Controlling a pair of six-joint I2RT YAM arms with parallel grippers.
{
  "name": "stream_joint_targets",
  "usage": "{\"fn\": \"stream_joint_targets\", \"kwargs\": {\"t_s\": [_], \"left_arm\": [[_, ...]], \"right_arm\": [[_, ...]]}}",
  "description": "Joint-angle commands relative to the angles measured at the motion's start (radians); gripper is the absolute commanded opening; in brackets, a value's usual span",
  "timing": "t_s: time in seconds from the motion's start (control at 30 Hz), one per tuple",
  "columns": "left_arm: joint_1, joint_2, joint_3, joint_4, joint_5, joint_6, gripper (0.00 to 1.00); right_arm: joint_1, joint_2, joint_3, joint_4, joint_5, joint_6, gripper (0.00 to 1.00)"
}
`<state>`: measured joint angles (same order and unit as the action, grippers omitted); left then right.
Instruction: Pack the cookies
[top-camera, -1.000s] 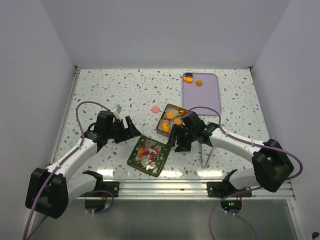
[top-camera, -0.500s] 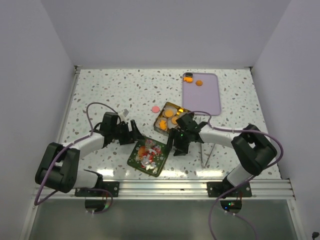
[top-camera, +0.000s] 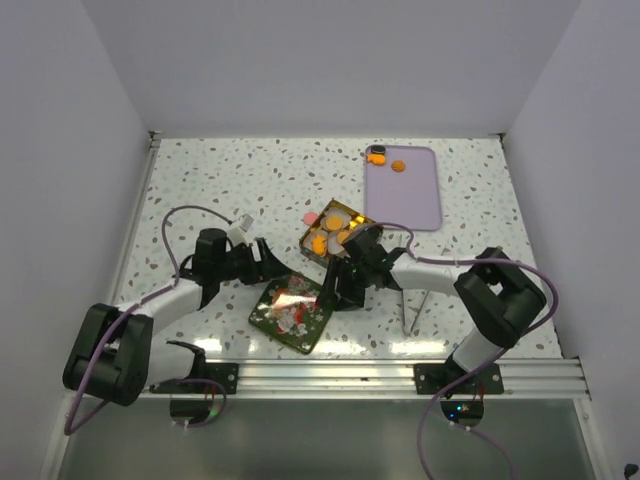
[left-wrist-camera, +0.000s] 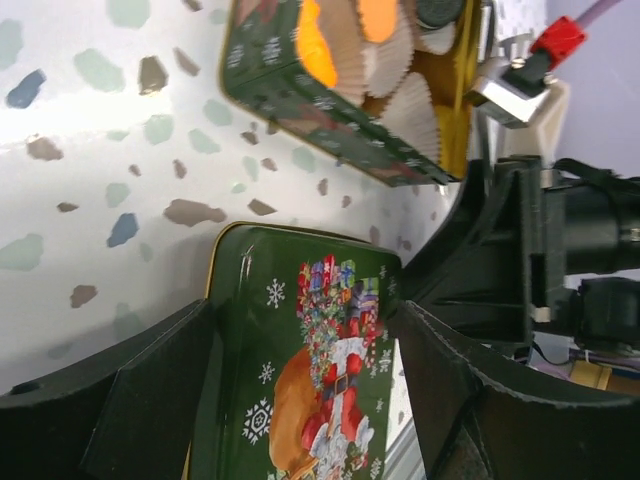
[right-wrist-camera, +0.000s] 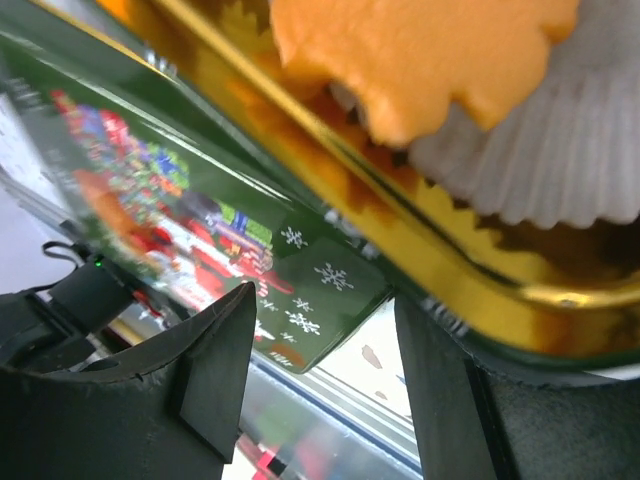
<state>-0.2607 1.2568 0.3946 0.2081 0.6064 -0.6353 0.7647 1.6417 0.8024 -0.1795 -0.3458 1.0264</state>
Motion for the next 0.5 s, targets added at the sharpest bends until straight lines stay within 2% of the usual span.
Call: {"fn": "stream_joint_targets", "kwargs": {"t_s": [0.0,0.33,0.47], "left_arm": [[-0.018,-0.059,0.049,-0.033,0.148,-0.029,0.78],[-0.018,-0.062,0.075,-0.045,0.162,-0.017,0.78],[-0.015,-0.051,0.124,-0.182,0.069,0.093,0.78]], "right_arm": [[0.036,-0.052,0.011,0.04,0.088,0.015,0.61],[0.042,-0.12,0.058,-0.037,0.142,0.012,0.6],[0.042,-0.134,0.086,-0.113,0.182,-0.006,0.59]]}}
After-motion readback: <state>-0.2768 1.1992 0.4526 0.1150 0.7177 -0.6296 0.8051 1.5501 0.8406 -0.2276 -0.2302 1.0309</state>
